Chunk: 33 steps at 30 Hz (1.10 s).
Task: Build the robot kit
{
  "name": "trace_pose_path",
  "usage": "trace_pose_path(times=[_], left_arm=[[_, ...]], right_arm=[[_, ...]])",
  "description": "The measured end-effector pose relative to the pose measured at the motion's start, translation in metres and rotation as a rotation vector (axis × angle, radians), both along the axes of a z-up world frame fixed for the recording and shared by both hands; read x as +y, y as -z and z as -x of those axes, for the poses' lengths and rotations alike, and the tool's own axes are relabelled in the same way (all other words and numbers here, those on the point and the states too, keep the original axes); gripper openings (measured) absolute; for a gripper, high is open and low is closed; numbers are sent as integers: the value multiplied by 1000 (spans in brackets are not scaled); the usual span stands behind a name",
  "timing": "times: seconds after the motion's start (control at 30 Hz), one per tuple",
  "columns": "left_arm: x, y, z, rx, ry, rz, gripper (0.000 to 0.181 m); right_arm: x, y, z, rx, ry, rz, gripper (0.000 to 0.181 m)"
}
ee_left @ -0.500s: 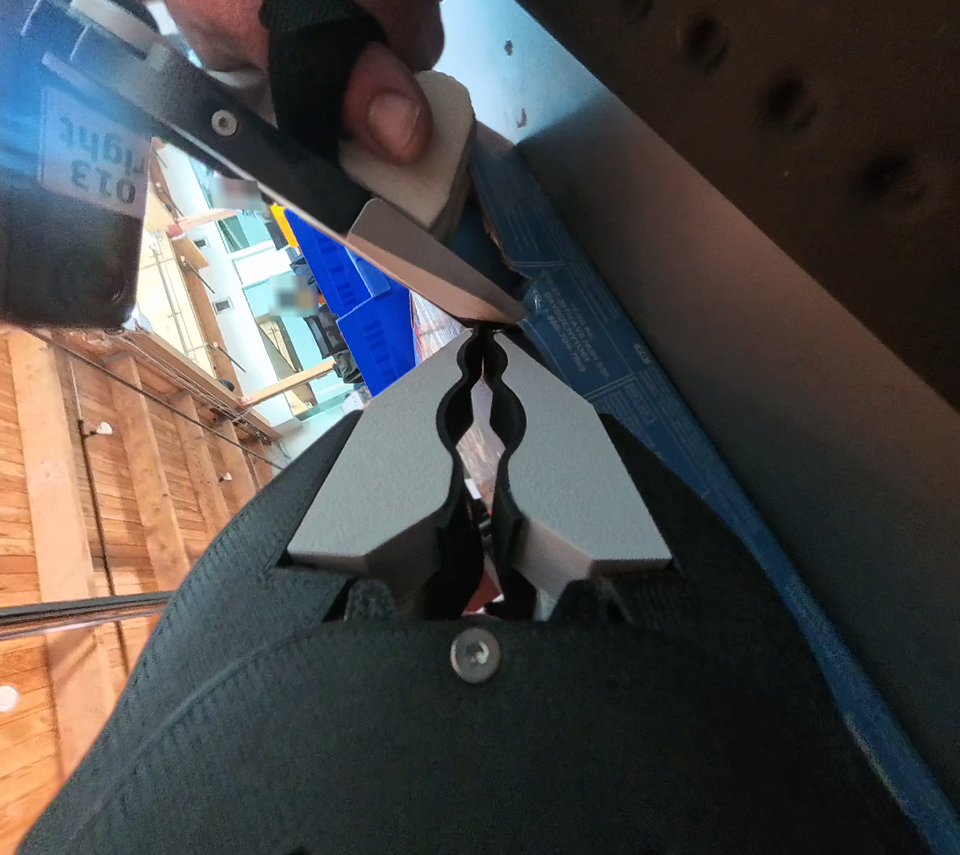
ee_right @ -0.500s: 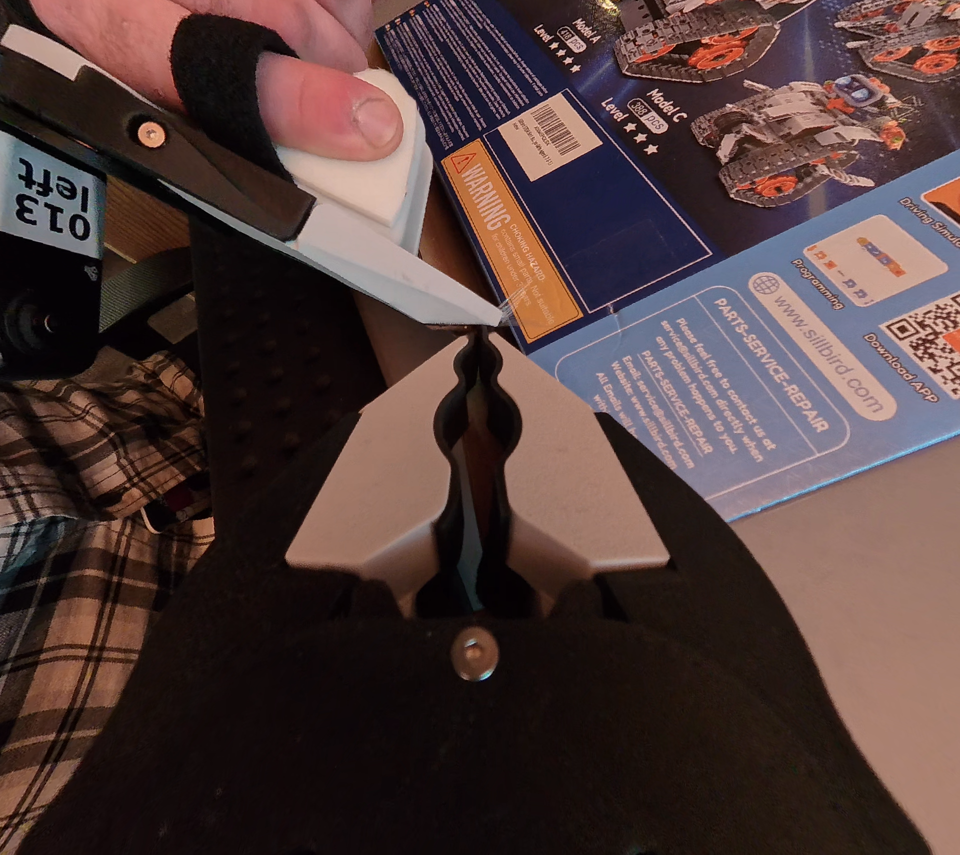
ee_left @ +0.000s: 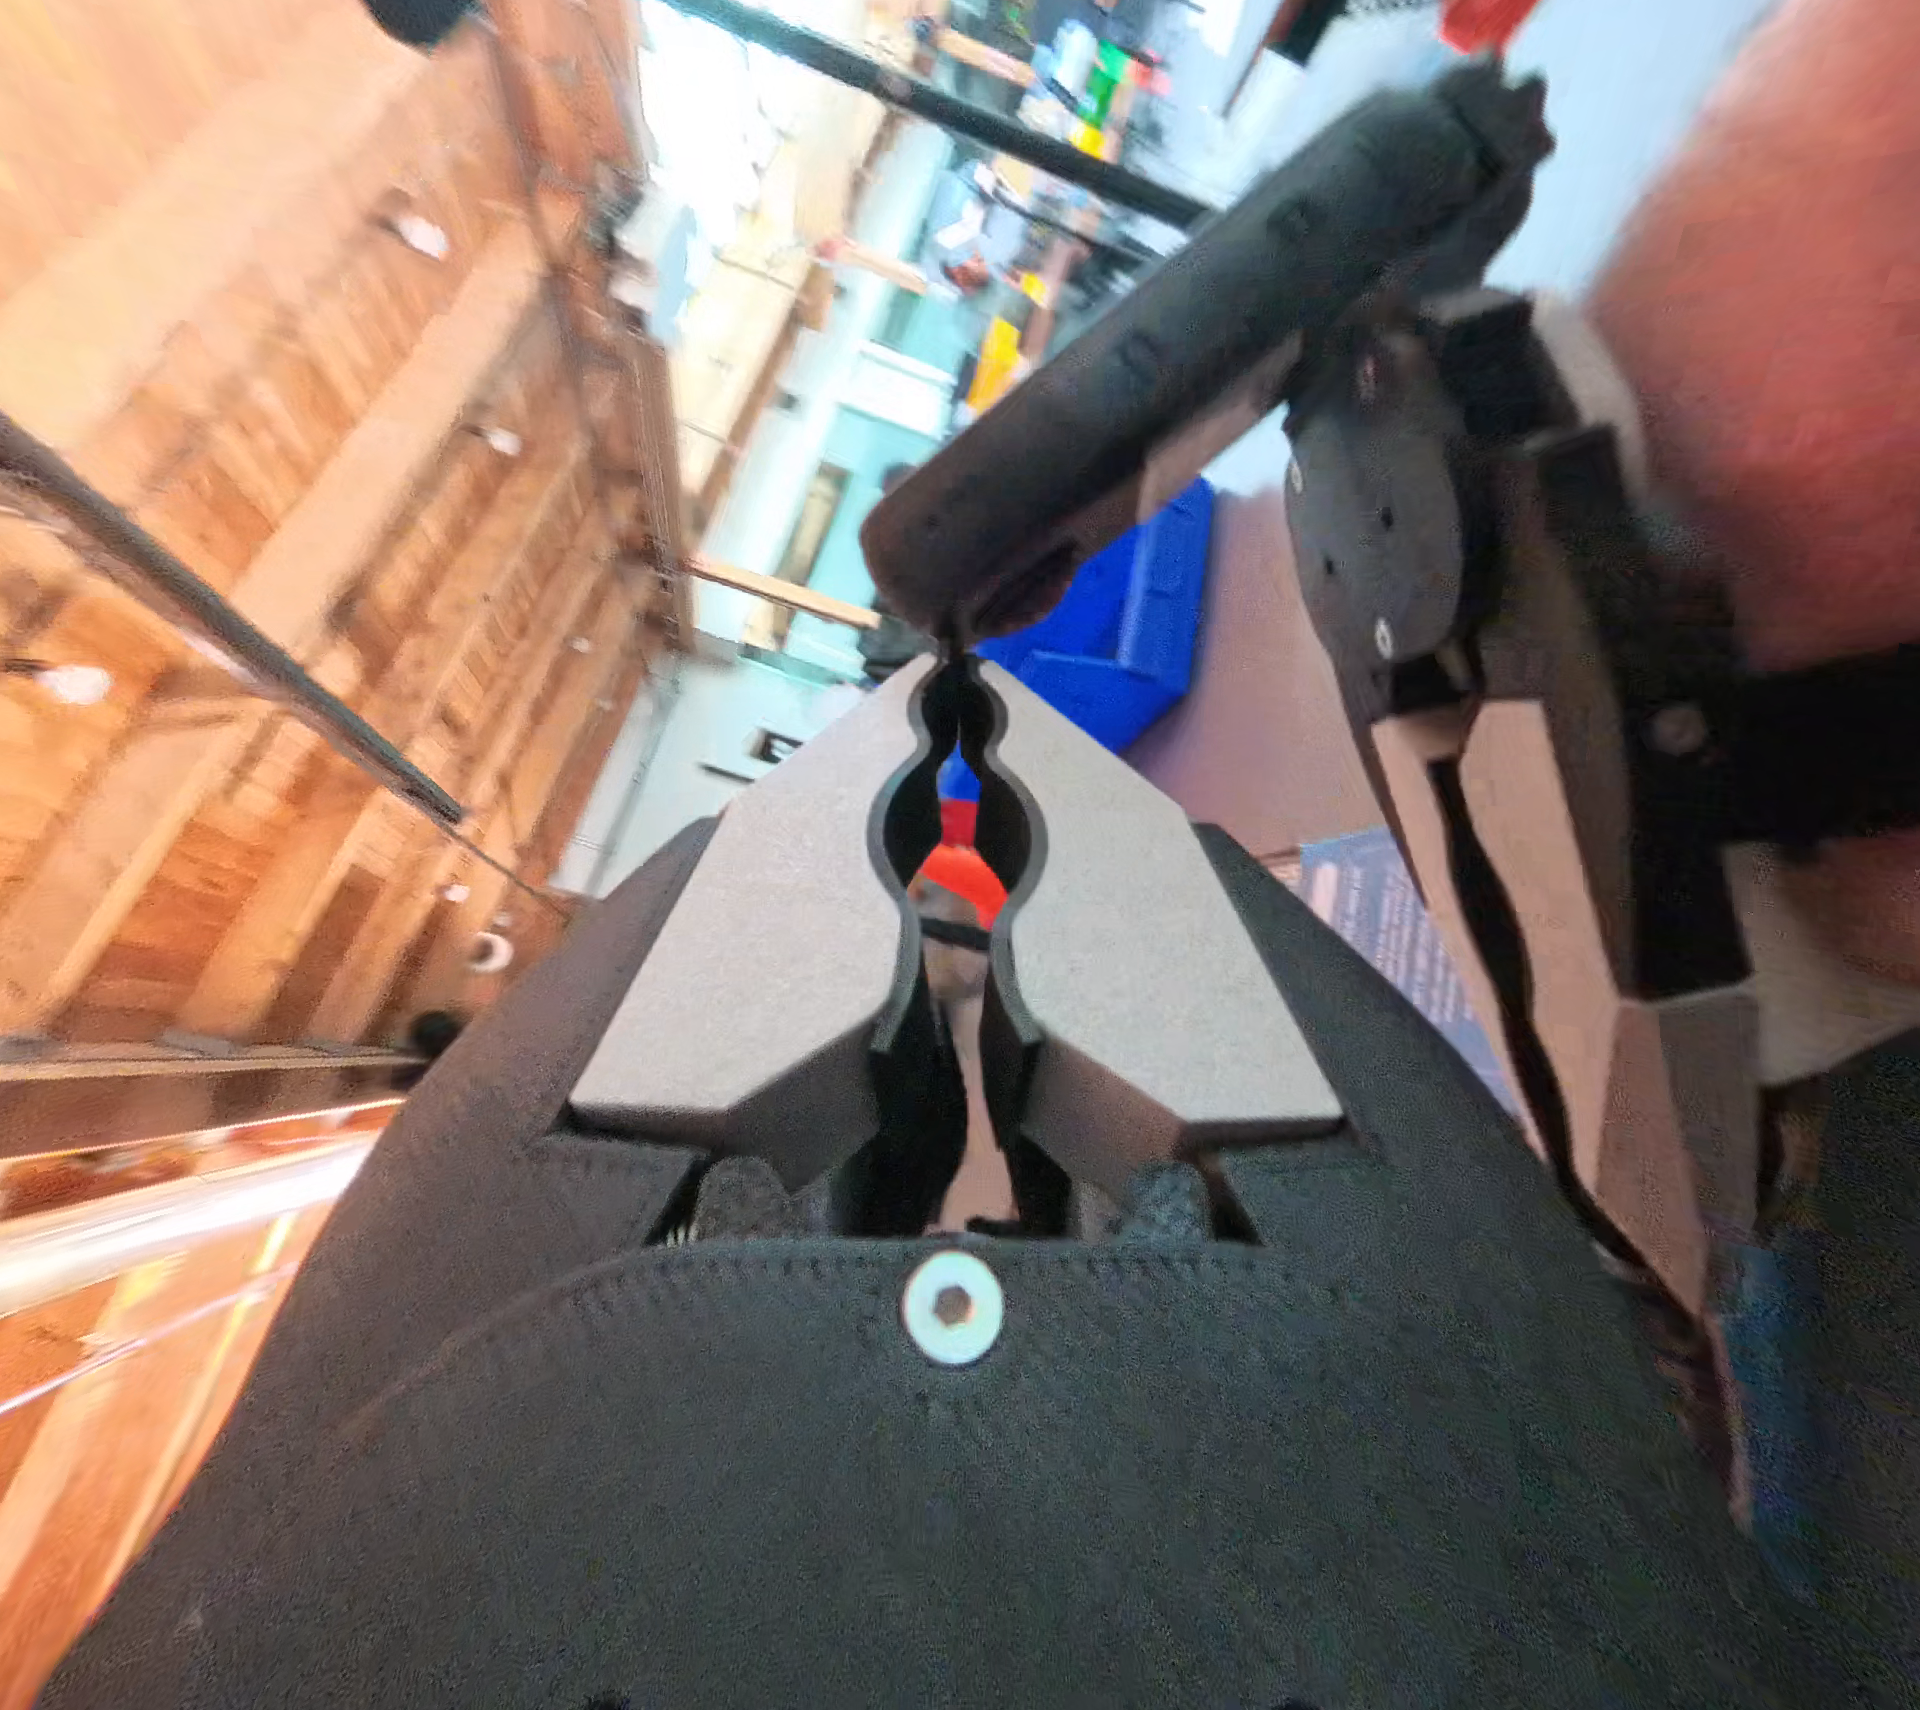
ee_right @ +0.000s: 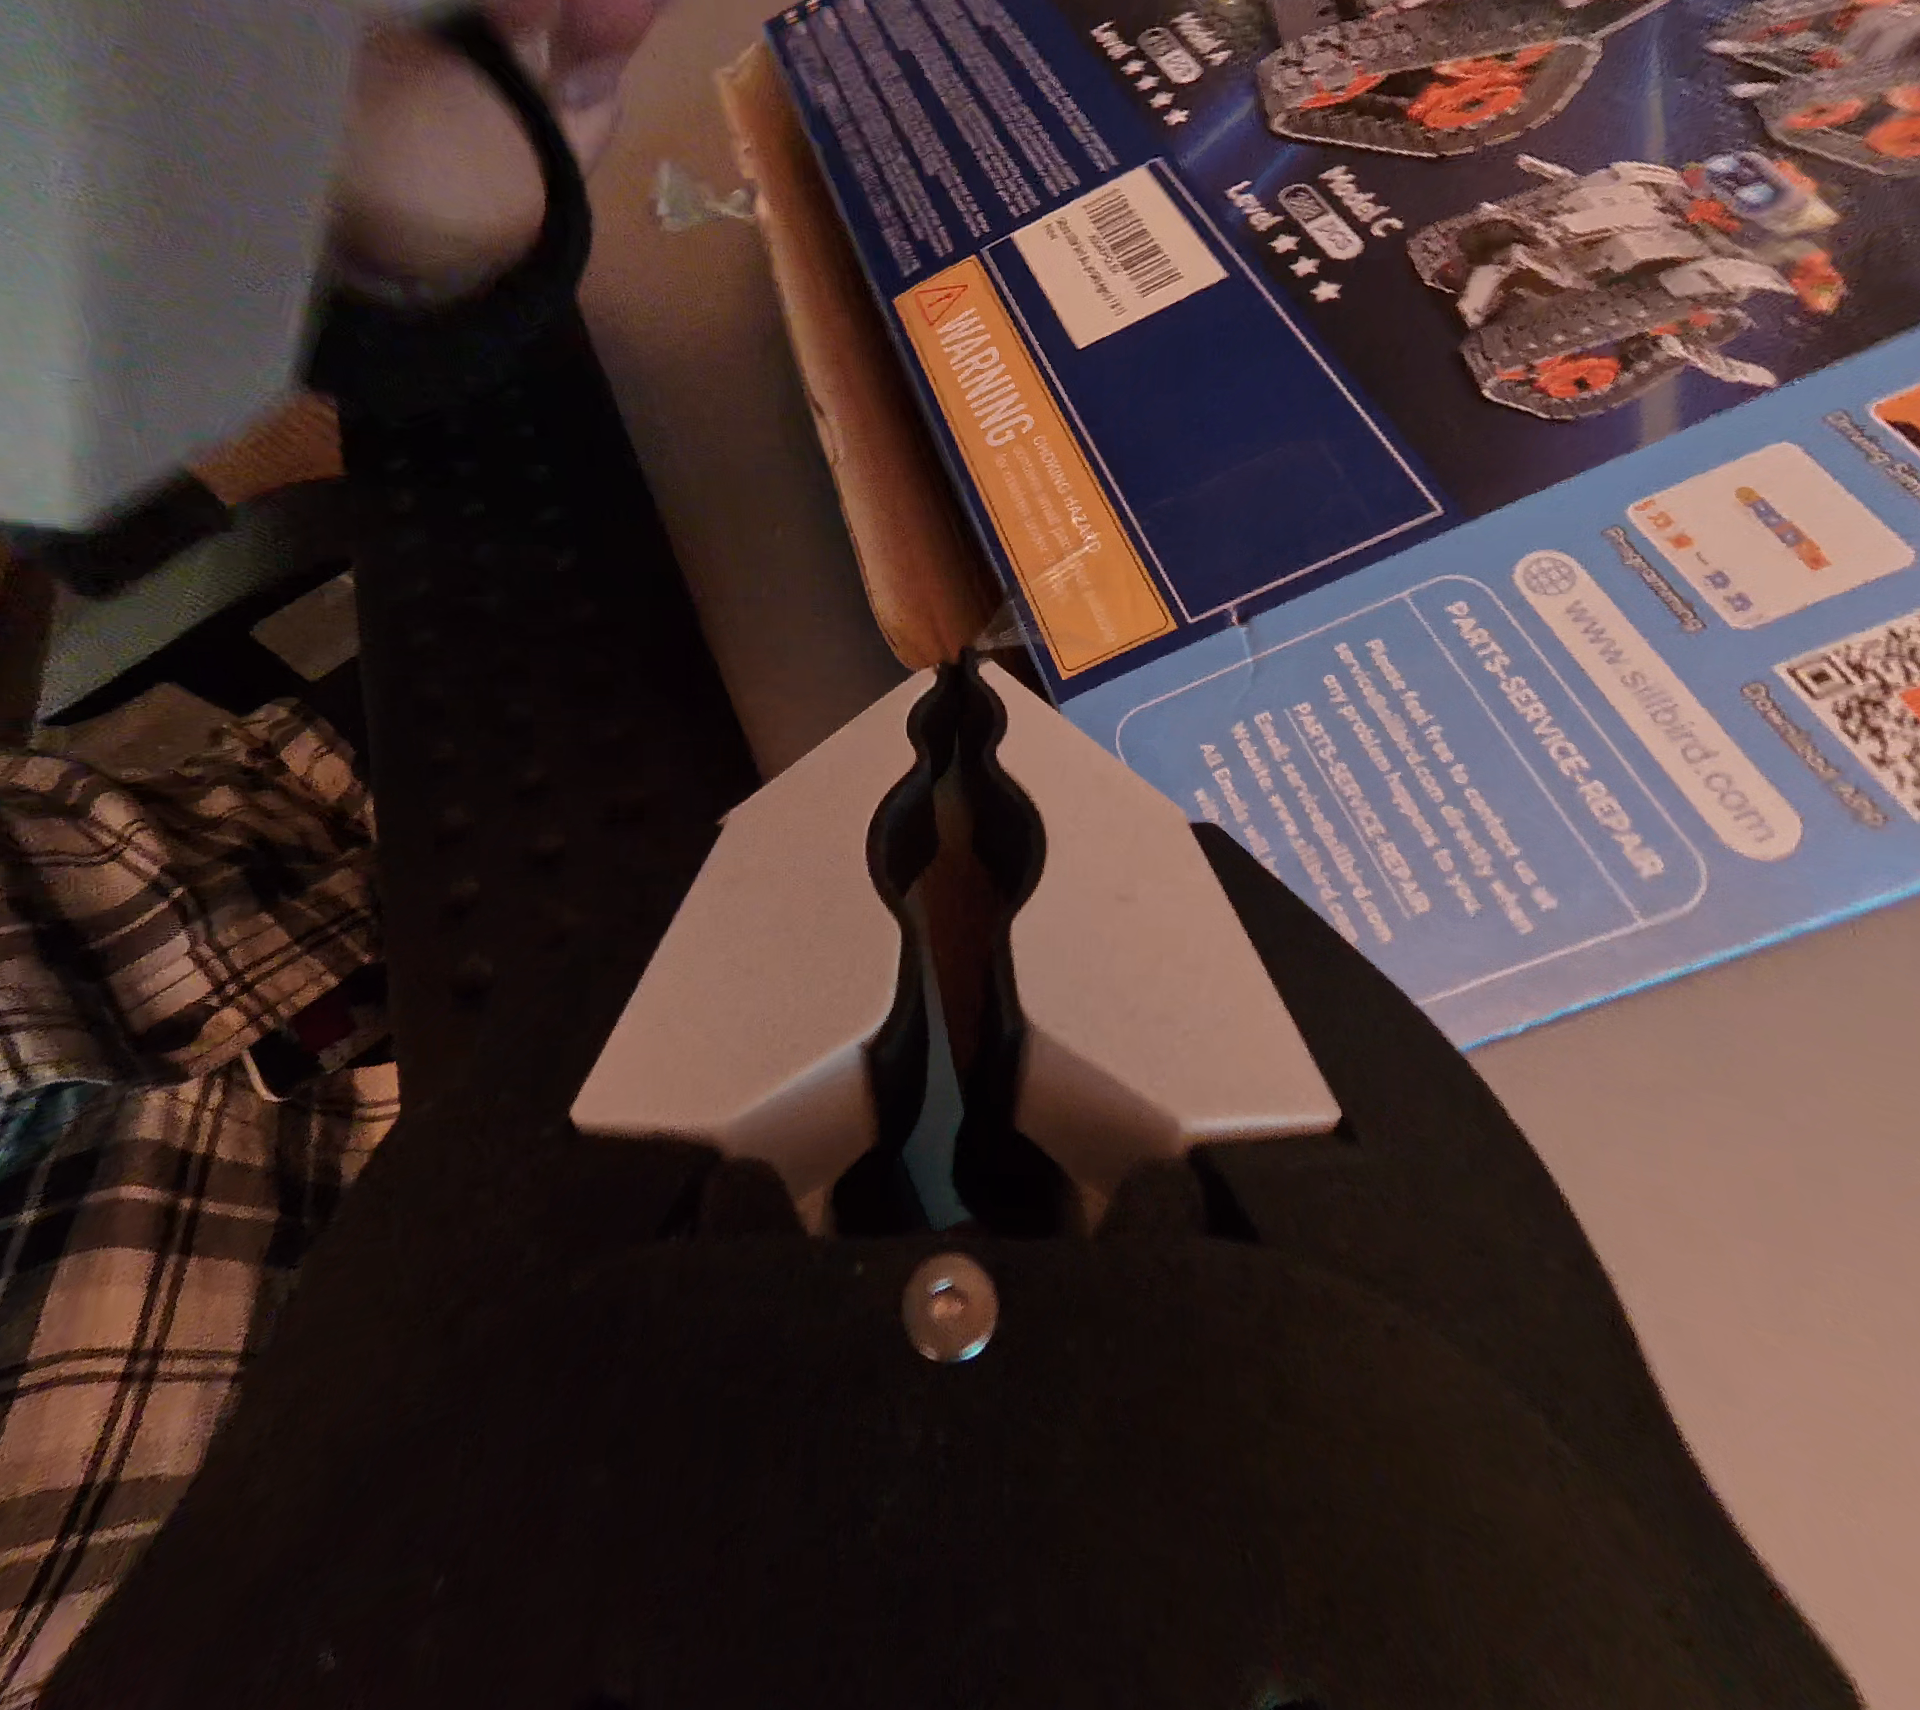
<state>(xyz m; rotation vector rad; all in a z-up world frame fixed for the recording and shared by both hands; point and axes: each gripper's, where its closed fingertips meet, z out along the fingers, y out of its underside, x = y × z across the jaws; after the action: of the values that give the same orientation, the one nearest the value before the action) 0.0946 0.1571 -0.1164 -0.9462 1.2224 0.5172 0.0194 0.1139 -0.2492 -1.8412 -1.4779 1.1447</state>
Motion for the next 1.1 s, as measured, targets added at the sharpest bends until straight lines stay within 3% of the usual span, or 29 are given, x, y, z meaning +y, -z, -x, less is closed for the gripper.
trace_pose_path(times=[0.1, 0.27, 0.37, 0.43, 0.57, 0.6, 0.8, 0.87, 1.0, 1.1], left_arm=[[7, 54, 12, 168, 22, 179, 0], [-11, 77, 59, 92, -12, 529, 0], [-26, 96, 73, 156, -27, 594, 4], [-27, 110, 76, 239, -51, 573, 16], [-31, 115, 66, 263, -10, 539, 9], [-35, 119, 64, 290, 15, 551, 28], [-30, 126, 60, 398, 30, 501, 21], [-26, 121, 58, 412, 29, 478, 33], [-23, 121, 53, 464, 79, 381, 34], [-25, 123, 50, 455, 89, 297, 21]], right_arm=[[-3, -1, -3, 13, -17, 1, 0], [-5, -1, -3, 15, -32, -13, 0], [-6, -1, -4, 16, -39, -13, 0], [-6, -1, -4, 16, -40, -13, 0], [-5, -1, -3, 16, -40, -13, 0], [-5, -1, -3, 14, -43, -14, 0], [-5, 0, -3, 11, -53, -16, 0], [-4, 0, -3, 10, -53, -16, 0], [-3, 0, -5, 5, -63, -16, 0], [-1, 0, -8, 6, -77, -8, 0]])
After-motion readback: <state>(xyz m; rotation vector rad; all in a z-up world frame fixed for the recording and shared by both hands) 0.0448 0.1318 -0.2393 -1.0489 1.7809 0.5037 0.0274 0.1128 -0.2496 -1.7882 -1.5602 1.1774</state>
